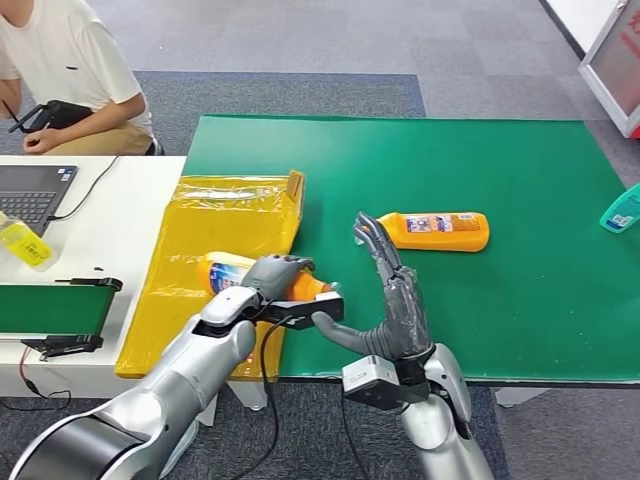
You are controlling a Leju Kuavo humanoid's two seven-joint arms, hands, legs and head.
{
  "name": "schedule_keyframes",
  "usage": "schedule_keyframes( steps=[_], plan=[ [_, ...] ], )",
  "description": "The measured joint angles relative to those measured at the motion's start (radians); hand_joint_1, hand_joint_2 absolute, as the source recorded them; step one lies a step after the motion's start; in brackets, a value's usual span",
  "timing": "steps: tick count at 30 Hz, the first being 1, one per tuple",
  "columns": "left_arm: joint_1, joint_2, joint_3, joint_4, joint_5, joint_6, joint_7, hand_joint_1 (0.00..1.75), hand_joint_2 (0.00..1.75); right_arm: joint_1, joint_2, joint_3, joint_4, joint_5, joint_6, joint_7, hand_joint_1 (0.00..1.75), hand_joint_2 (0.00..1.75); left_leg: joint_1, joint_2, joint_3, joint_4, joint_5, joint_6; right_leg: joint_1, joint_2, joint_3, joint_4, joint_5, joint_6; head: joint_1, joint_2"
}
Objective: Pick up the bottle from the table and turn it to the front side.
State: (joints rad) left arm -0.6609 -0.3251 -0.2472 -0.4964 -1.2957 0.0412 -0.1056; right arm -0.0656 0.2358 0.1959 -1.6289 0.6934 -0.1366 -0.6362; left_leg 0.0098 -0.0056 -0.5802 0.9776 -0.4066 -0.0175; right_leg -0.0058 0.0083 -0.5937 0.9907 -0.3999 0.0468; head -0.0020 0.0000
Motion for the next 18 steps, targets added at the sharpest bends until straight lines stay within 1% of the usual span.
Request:
schedule_keyframes(
  steps=[4, 8, 15, 18],
  plan=[
    [0.009, 0.001, 0.01, 0.013, 0.016, -0.004, 0.024, 0.0, 0.0, 0.003, -0.003, -0.004, 0.0, 0.0, 0.002, -0.004, 0.0, 1.75, 0.0, 0.0, -0.001, 0.0, 0.001, -0.001, 0.0, 0.0, -0.001, 0.0, 0.001, 0.0, 0.0, 0.0],
    [0.007, 0.005, 0.019, 0.018, 0.032, -0.01, 0.024, 0.0, 0.0, 0.006, -0.004, -0.008, 0.001, 0.0, 0.005, -0.005, 0.0, 1.75, 0.0, 0.0, -0.001, 0.0, 0.001, -0.001, 0.0, 0.0, 0.0, 0.0, 0.001, 0.0, 0.0, 0.0],
    [0.013, 0.031, 0.055, 0.018, 0.087, -0.013, -0.026, 0.0, 0.0, 0.012, -0.005, -0.017, 0.008, 0.001, 0.008, -0.006, 0.0, 1.75, 0.0, 0.0, 0.001, 0.0, 0.001, -0.001, 0.0, 0.0, 0.001, 0.0, 0.0, 0.0, 0.0, 0.0],
    [0.034, 0.035, 0.077, 0.004, 0.153, 0.011, -0.091, 0.0, 0.0, 0.018, -0.005, -0.022, 0.01, 0.004, 0.004, -0.007, 0.0, 1.75, 0.0, 0.0, 0.002, 0.0, 0.001, -0.001, 0.0, 0.0, 0.002, 0.0, 0.0, -0.001, 0.0, 0.0]
  ],
)
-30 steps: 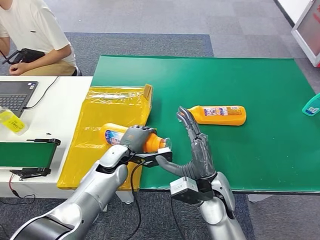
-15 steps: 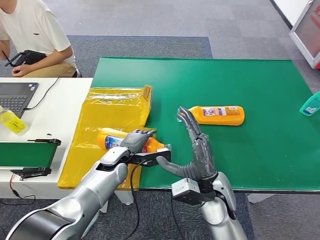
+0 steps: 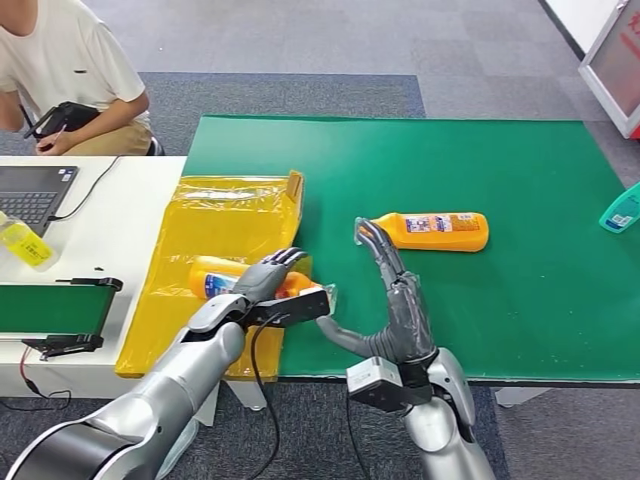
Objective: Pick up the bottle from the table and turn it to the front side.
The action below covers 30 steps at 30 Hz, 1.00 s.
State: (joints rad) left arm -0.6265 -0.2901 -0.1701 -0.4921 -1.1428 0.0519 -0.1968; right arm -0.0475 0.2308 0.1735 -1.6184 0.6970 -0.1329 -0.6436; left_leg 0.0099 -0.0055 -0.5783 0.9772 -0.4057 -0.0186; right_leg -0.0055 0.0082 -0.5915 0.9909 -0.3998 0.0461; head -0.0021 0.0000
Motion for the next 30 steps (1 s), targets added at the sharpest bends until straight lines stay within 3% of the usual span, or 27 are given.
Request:
schedule_keyframes(
  steps=[4, 8, 14, 18, 21, 24, 26, 28, 30],
  plan=[
    [0.048, 0.0, 0.025, -0.053, 0.055, 0.04, -0.05, 0.0, 0.0, 0.011, 0.0, -0.007, 0.0, 0.006, -0.011, 0.0, 0.0, 1.75, 0.0, 0.0, 0.001, 0.0, 0.0, 0.0, 0.0, 0.0, 0.0, 0.0, 0.0, 0.0, 0.0, 0.0],
    [0.113, 0.0, 0.028, -0.145, 0.025, 0.159, -0.045, 0.0, 0.0, 0.026, -0.001, -0.013, 0.0, 0.023, -0.029, 0.01, 0.0, 1.75, 0.0, 0.0, -0.001, 0.0, 0.001, 0.0, 0.0, 0.0, -0.001, 0.0, 0.0, 0.0, 0.0, 0.0],
    [0.246, -0.004, 0.027, -0.497, -0.324, 0.341, 0.127, 0.0, 0.0, 0.065, -0.001, -0.013, -0.024, 0.058, -0.059, 0.057, 0.0, 1.75, 0.0, 0.0, -0.008, 0.0, 0.001, 0.001, 0.0, 0.0, -0.008, 0.0, 0.001, 0.001, 0.0, 0.0],
    [0.288, 0.003, 0.013, -0.663, -0.391, 0.398, 0.195, 0.0, 0.0, 0.066, -0.001, -0.012, -0.037, 0.063, -0.06, 0.078, 0.0, 1.75, 0.0, 0.0, -0.011, 0.0, 0.001, 0.001, 0.0, 0.0, -0.011, 0.0, 0.001, 0.001, 0.0, 0.0],
    [0.299, 0.054, -0.038, -0.757, -0.392, 0.458, 0.316, 0.0, 0.0, 0.066, -0.001, -0.011, -0.044, 0.065, -0.06, 0.086, 0.0, 1.75, 0.0, 0.0, -0.012, 0.0, 0.001, 0.001, 0.0, 0.0, -0.012, 0.001, 0.001, 0.001, 0.0, 0.0],
    [0.293, 0.147, -0.134, -0.849, -0.392, 0.486, 0.487, 0.0, 0.0, 0.066, -0.003, -0.007, -0.049, 0.067, -0.06, 0.093, 0.0, 1.75, 0.0, 0.0, -0.013, 0.0, 0.002, 0.0, 0.001, 0.0, -0.014, 0.001, 0.001, 0.0, 0.0, 0.0],
    [0.286, 0.206, -0.206, -0.911, -0.392, 0.489, 0.552, 0.0, 0.0, 0.066, -0.004, -0.003, -0.054, 0.067, -0.062, 0.097, 0.0, 1.75, 0.001, 0.0, -0.013, 0.0, 0.002, 0.0, 0.001, 0.0, -0.014, 0.001, 0.0, 0.0, 0.0, 0.0],
    [0.296, 0.232, -0.253, -0.971, -0.39, 0.491, 0.514, 0.0, 0.0, 0.068, -0.005, 0.0, -0.06, 0.068, -0.068, 0.103, 0.0, 1.75, 0.001, 0.0, -0.013, 0.0, 0.002, 0.0, 0.001, 0.0, -0.014, 0.001, 0.0, 0.0, 0.0, 0.0],
    [0.337, 0.206, -0.261, -1.034, -0.355, 0.491, 0.358, 0.0, 0.0, 0.077, -0.006, 0.001, -0.071, 0.069, -0.079, 0.112, 0.0, 1.75, 0.0, 0.0, -0.014, 0.0, 0.001, 0.0, 0.0, 0.0, -0.014, 0.001, 0.0, 0.0, 0.0, 0.0]
  ],
)
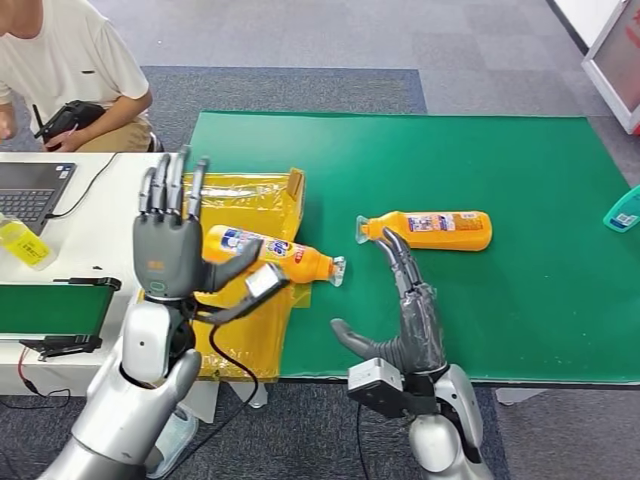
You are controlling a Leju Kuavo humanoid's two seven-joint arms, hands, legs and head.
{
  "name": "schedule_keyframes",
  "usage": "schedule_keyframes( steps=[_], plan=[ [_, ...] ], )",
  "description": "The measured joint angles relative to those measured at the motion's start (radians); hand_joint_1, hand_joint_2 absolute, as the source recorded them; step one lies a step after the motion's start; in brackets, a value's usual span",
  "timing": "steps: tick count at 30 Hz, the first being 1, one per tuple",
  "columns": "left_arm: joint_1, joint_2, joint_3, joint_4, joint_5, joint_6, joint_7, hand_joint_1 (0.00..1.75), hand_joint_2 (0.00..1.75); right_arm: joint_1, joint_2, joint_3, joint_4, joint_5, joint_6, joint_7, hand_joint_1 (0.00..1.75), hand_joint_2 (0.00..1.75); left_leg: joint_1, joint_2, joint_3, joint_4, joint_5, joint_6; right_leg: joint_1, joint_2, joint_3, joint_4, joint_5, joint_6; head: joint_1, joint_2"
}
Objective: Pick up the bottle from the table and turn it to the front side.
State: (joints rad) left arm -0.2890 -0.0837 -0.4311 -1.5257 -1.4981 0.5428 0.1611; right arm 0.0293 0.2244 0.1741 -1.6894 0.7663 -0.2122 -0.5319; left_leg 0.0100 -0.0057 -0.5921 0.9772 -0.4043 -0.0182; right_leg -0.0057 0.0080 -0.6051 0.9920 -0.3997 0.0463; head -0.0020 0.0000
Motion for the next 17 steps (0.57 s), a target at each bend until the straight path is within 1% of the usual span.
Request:
schedule_keyframes(
  steps=[1, 2, 4, 6, 8, 10, 12, 15, 17],
  plan=[
    [0.028, -0.023, 0.004, -0.032, 0.055, -0.009, -0.102, 0.0, 0.0, 0.007, 0.0, 0.0, -0.007, 0.001, -0.006, 0.004, 0.0, 1.75, 0.0, 0.0, 0.0, 0.0, 0.0, 0.001, 0.0, 0.0, 0.0, 0.0, 0.0, 0.0, 0.0, 0.0],
    [0.056, -0.046, 0.01, -0.061, 0.145, -0.029, -0.196, 0.0, 0.0, 0.016, 0.0, -0.001, -0.016, 0.001, -0.01, 0.007, 0.0, 1.75, -0.001, 0.0, -0.001, 0.0, -0.001, 0.001, -0.001, 0.0, 0.0, 0.0, 0.0, 0.0, 0.0, 0.0],
    [0.108, -0.085, 0.023, -0.121, 0.418, -0.105, -0.367, 0.0, 0.0, 0.039, 0.0, -0.003, -0.036, -0.006, -0.014, 0.008, 0.0, 1.75, -0.002, 0.0, -0.001, 0.0, -0.002, 0.002, -0.002, 0.0, -0.001, -0.001, 0.0, 0.001, 0.0, 0.0],
    [0.164, -0.116, 0.041, -0.174, 0.679, -0.19, -0.503, 0.0, 0.87, 0.062, 0.0, -0.009, -0.057, -0.03, -0.006, 0.002, 0.0, 1.75, -0.002, 0.0, -0.001, 0.0, -0.003, 0.002, -0.002, 0.0, -0.001, -0.001, -0.001, 0.001, 0.0, 0.0],
    [0.233, -0.138, 0.055, -0.22, 0.86, -0.267, -0.605, 0.0, 1.75, 0.083, 0.0, -0.017, -0.077, -0.092, 0.024, -0.009, 0.0, 1.75, -0.002, 0.0, -0.001, 0.0, -0.004, 0.002, -0.002, 0.0, -0.001, -0.001, -0.002, 0.001, 0.0, 0.0],
    [0.322, -0.153, 0.071, -0.265, 1.019, -0.361, -0.685, 0.0, 1.75, 0.105, 0.005, -0.034, -0.095, -0.207, 0.086, -0.016, 0.0, 1.75, -0.002, 0.001, 0.0, 0.0, -0.005, 0.001, -0.002, 0.0, -0.001, -0.001, -0.003, 0.0, 0.0, 0.0],
    [0.412, -0.164, 0.089, -0.304, 1.138, -0.465, -0.742, 0.0, 1.75, 0.123, 0.015, -0.06, -0.104, -0.33, 0.161, -0.005, 0.0, 1.75, -0.001, 0.002, 0.0, 0.0, -0.005, 0.001, -0.001, 0.0, -0.001, -0.001, -0.004, 0.0, 0.0, 0.0],
    [0.504, -0.176, 0.126, -0.341, 1.219, -0.58, -0.787, 0.0, 1.75, 0.126, 0.035, -0.097, -0.102, -0.428, 0.221, 0.036, 0.0, 1.75, -0.001, 0.002, -0.001, 0.0, -0.006, 0.0, -0.001, 0.0, -0.001, -0.001, -0.005, 0.0, 0.0, 0.0],
    [0.539, -0.184, 0.149, -0.358, 1.236, -0.616, -0.8, 0.0, 1.75, 0.124, 0.046, -0.112, -0.099, -0.443, 0.223, 0.055, 0.0, 1.75, -0.001, 0.002, -0.001, 0.0, -0.006, 0.0, -0.001, 0.0, -0.001, -0.001, -0.005, 0.0, 0.0, 0.0]
  ],
)
